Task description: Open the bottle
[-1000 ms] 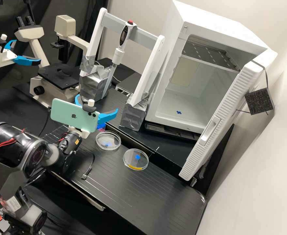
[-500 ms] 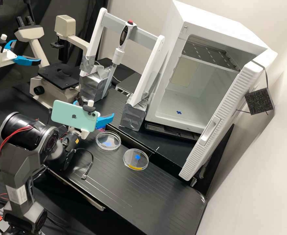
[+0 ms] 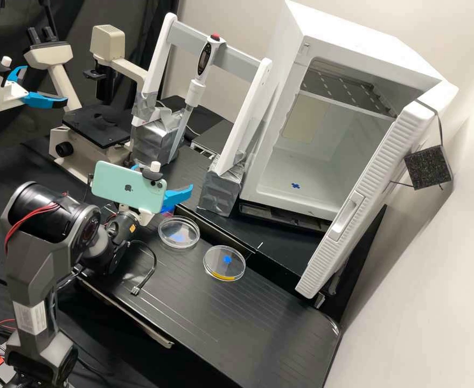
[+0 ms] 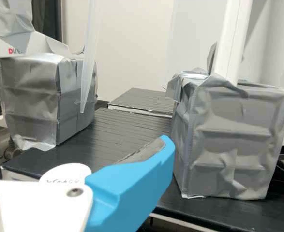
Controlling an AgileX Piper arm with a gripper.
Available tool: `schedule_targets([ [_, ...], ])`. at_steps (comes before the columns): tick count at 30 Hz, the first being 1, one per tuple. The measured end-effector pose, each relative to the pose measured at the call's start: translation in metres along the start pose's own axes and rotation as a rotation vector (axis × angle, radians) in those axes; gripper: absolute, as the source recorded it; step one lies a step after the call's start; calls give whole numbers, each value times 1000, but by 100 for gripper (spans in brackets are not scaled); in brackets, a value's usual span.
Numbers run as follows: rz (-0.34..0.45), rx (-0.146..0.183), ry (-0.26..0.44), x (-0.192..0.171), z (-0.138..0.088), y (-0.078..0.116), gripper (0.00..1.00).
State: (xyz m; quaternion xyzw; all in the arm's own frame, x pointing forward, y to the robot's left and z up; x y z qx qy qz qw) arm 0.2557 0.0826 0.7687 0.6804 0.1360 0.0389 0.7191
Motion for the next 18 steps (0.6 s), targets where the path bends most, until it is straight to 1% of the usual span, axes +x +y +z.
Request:
schedule_targets([
  [3,-2,-14,-5,2,1,-1,0],
  [8,9,-5,-18,2,2,0,0],
  [18,0,-6,-26,0,4,-2,0],
])
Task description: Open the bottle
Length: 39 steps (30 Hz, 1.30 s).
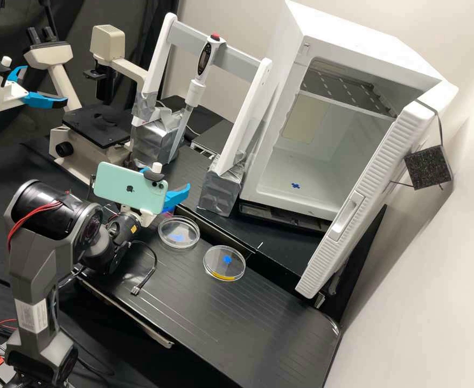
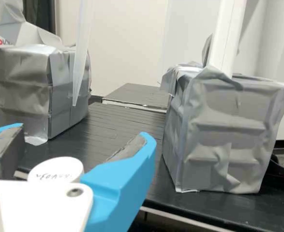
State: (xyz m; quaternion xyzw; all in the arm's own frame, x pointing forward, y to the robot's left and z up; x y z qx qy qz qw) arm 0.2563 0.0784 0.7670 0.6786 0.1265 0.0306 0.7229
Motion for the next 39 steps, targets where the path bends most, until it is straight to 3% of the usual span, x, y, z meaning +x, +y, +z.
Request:
schedule_targets([
  [39,-16,5,-4,-18,2,-7,0],
])
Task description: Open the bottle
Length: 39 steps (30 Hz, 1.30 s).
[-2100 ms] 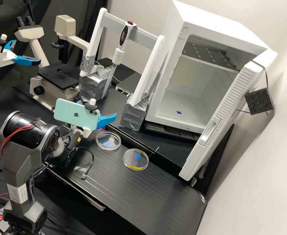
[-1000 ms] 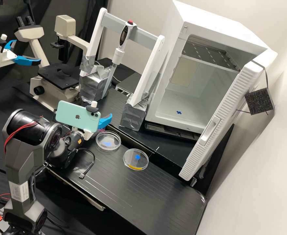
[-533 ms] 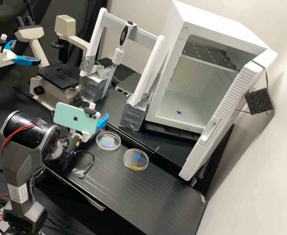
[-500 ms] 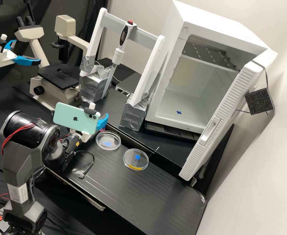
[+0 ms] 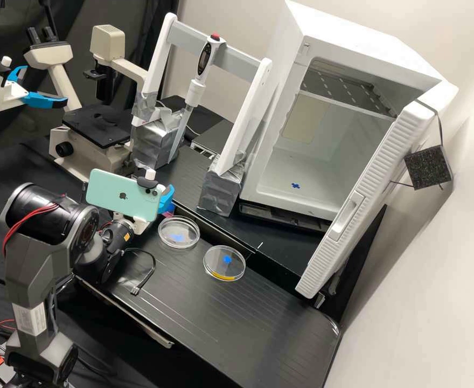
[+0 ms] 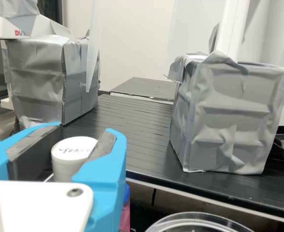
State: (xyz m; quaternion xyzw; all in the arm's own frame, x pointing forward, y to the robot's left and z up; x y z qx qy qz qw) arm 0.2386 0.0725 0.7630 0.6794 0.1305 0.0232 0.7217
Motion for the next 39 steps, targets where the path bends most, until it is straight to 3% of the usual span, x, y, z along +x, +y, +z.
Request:
schedule_targets([
  [12,-5,2,7,0,-2,-2,0],
  [28,87,-1,83,-18,-18,22,0],
  [34,64,-3,67,-43,-11,15,0],
  [39,12,1,117,-66,-15,0,0],
])
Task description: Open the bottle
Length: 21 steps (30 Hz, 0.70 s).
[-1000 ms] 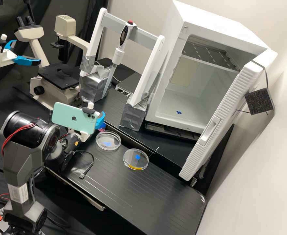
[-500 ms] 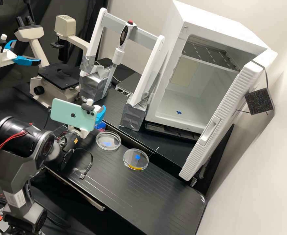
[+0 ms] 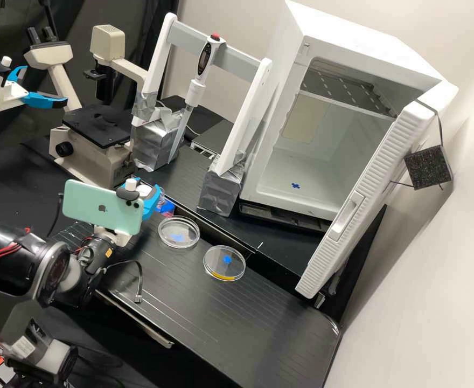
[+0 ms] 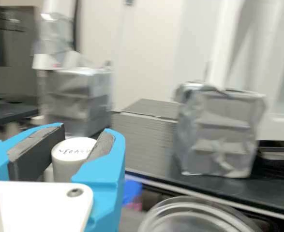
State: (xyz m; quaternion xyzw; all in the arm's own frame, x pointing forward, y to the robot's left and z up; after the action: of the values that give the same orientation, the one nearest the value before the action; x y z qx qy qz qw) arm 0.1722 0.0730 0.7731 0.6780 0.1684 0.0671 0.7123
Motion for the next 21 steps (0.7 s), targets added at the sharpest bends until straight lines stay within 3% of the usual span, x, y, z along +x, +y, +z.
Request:
schedule_targets([
  [4,-34,4,17,-9,-2,-7,0],
  [21,-37,4,-58,-6,10,-8,0],
])
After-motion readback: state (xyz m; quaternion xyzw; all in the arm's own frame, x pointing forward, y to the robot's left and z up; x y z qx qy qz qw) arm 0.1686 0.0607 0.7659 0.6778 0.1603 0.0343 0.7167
